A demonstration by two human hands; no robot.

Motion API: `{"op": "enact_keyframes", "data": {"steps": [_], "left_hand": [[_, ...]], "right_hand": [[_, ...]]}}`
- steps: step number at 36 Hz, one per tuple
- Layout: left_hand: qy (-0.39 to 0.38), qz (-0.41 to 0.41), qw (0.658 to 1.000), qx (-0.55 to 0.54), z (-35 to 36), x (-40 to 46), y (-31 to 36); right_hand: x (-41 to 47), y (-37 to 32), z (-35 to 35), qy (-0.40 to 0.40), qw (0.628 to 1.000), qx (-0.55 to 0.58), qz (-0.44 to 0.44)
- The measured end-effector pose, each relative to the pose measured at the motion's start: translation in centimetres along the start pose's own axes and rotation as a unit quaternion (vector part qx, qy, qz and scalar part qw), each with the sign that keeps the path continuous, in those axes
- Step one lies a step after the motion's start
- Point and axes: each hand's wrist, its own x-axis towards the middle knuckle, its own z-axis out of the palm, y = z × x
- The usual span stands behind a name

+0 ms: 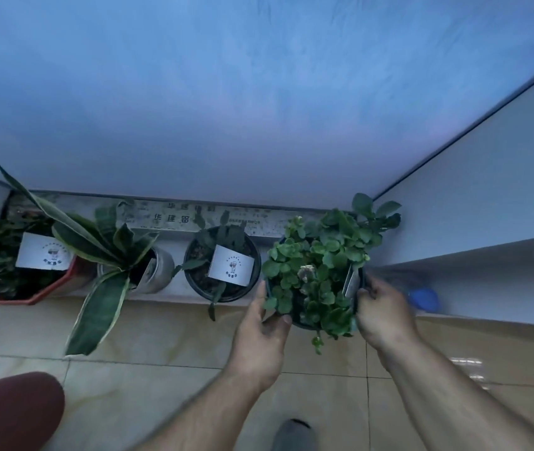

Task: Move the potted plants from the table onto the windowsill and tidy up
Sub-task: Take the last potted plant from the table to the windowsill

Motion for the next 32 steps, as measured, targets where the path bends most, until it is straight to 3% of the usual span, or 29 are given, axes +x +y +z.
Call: {"op": "enact_keyframes", "data": {"steps": [13,22,32], "left_hand": [[0.022,-0.005,0.998,0.06,0.1,0.1,1.4],[0.042,-0.025,0.998,0.049,-3.2,-6.9,3.8],[0.199,0.025,0.98,-0.008,-14.7,-18.3,7.6]], "right_hand": [[0.1,0.1,0.5,0.014,0.997,0.07,0.023],[-8.7,-1.0,-3.3,-0.042,0.969,0.216,0.115],[-21.9,-7.0,-2.7,-0.131,0.945,0.278,0.113]]}}
